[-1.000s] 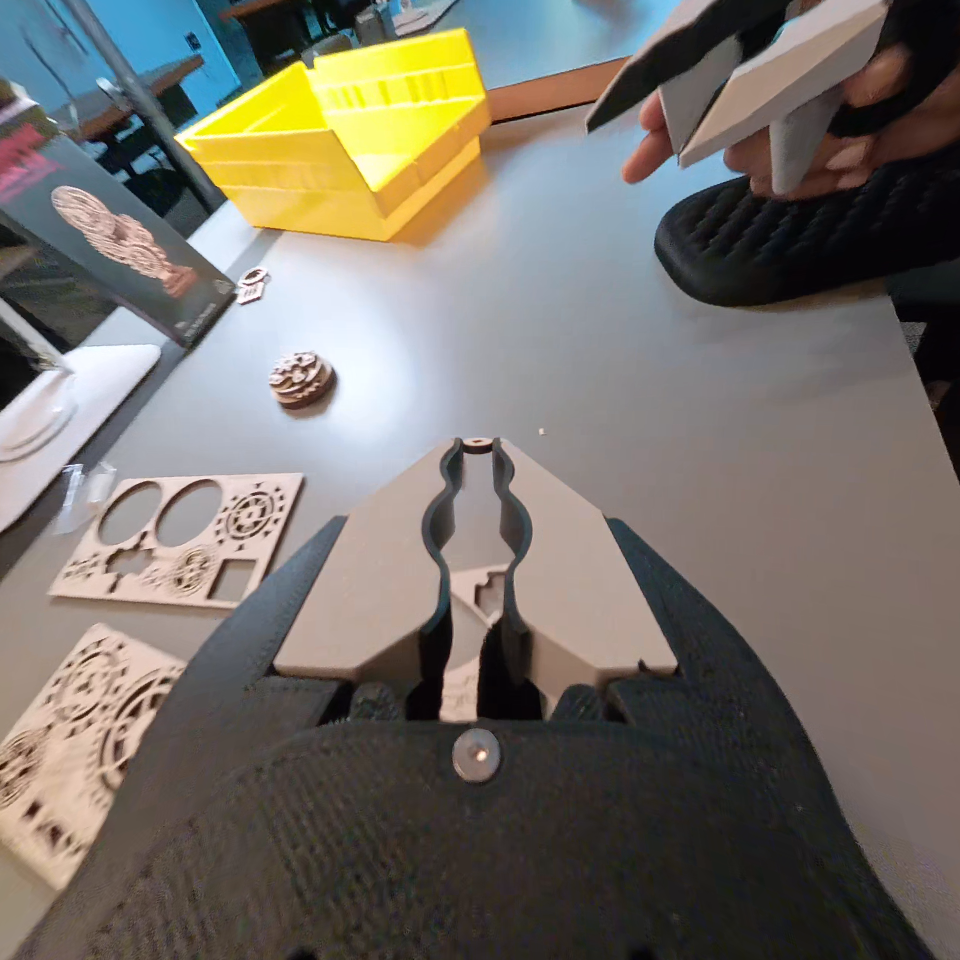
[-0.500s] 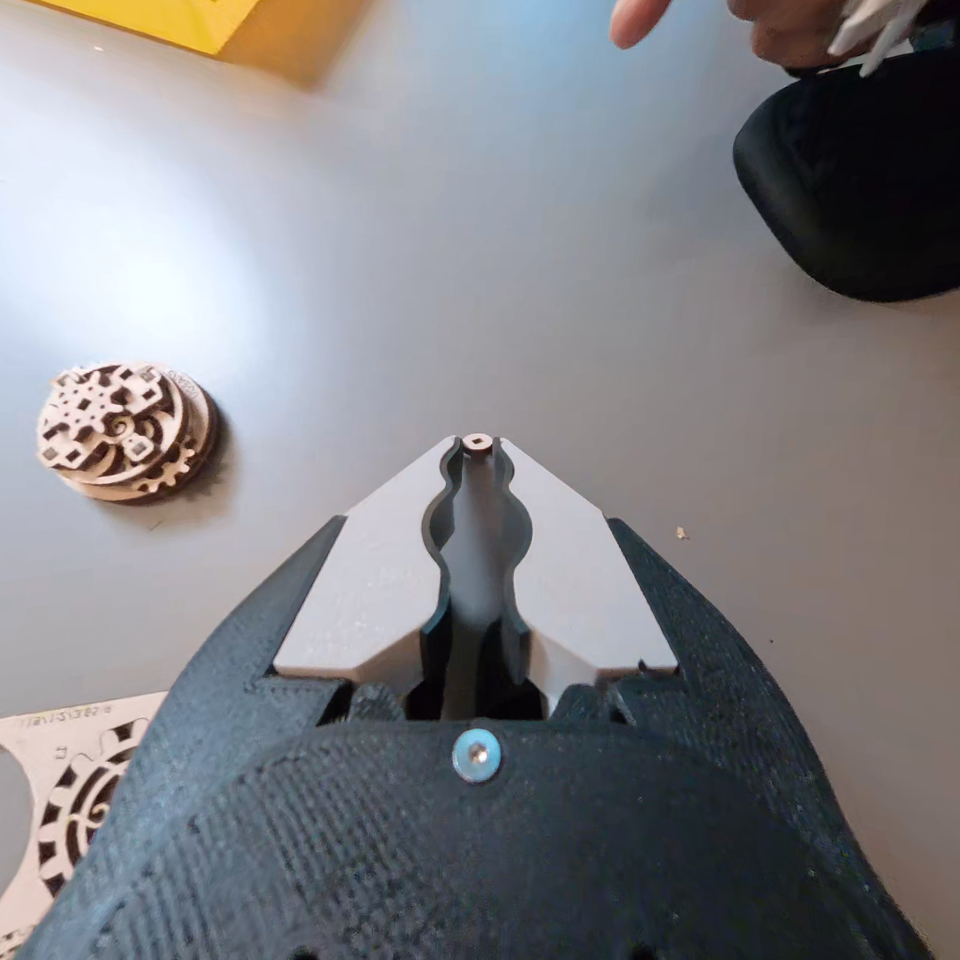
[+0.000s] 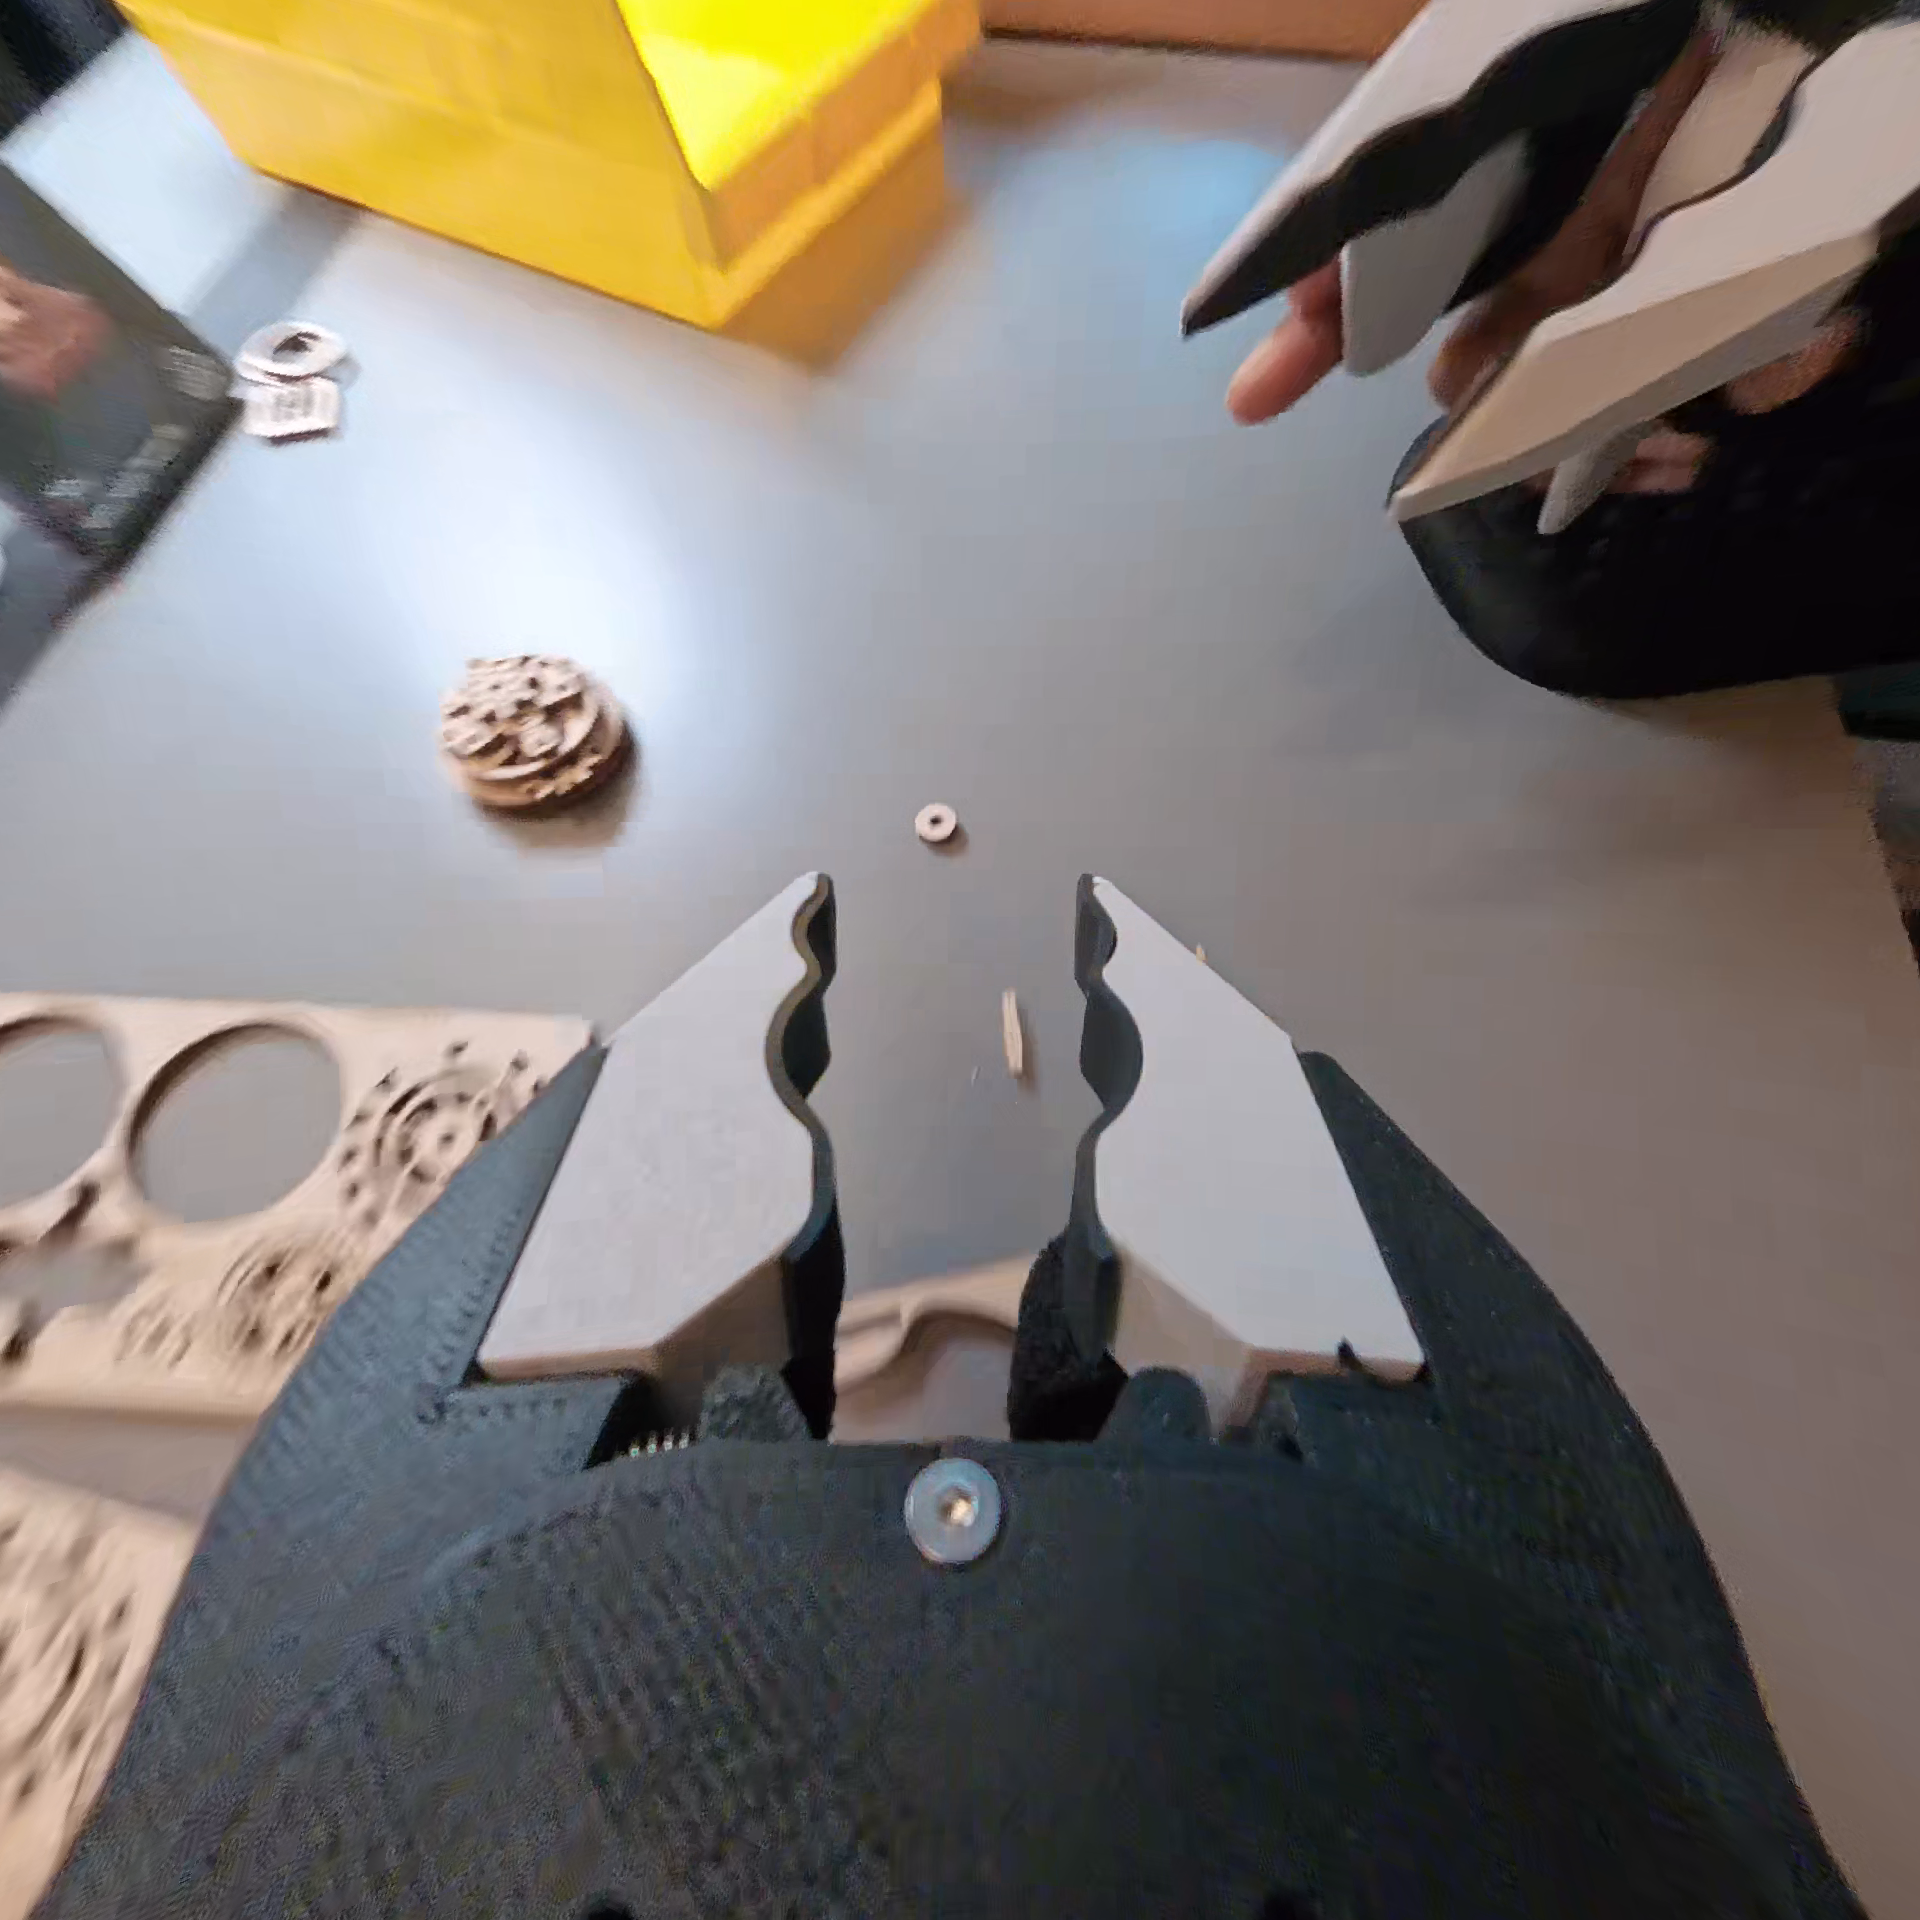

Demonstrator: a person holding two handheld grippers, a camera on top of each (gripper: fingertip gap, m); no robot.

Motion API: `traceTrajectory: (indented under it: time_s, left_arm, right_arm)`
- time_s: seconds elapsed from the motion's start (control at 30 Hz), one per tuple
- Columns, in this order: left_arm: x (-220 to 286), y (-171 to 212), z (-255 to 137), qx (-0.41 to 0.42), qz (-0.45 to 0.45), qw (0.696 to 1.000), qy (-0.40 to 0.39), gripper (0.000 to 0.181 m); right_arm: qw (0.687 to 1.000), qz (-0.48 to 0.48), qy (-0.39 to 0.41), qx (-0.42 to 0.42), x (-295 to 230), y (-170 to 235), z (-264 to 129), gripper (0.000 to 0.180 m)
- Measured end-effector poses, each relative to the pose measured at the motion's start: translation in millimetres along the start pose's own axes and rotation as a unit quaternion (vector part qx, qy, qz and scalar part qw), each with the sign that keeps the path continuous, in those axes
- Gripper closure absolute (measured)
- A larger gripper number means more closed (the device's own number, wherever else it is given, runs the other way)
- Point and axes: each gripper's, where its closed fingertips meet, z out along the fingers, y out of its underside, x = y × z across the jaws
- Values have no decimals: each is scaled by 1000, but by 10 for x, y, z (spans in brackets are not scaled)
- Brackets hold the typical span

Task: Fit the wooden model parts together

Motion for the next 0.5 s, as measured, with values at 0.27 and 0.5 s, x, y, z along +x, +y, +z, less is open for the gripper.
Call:
traceTrajectory:
  time_s: [0.27,0.5]
  left_arm:
    - [-339,605,-1654,106,-61,975,-184,135]
    - [-968,1867,-3252,56,-208,907,-362,139]
  right_arm:
    - [999,-16,4,-38,66,-51,329,126]
    - [997,-46,16,-56,300,-223,492,126]
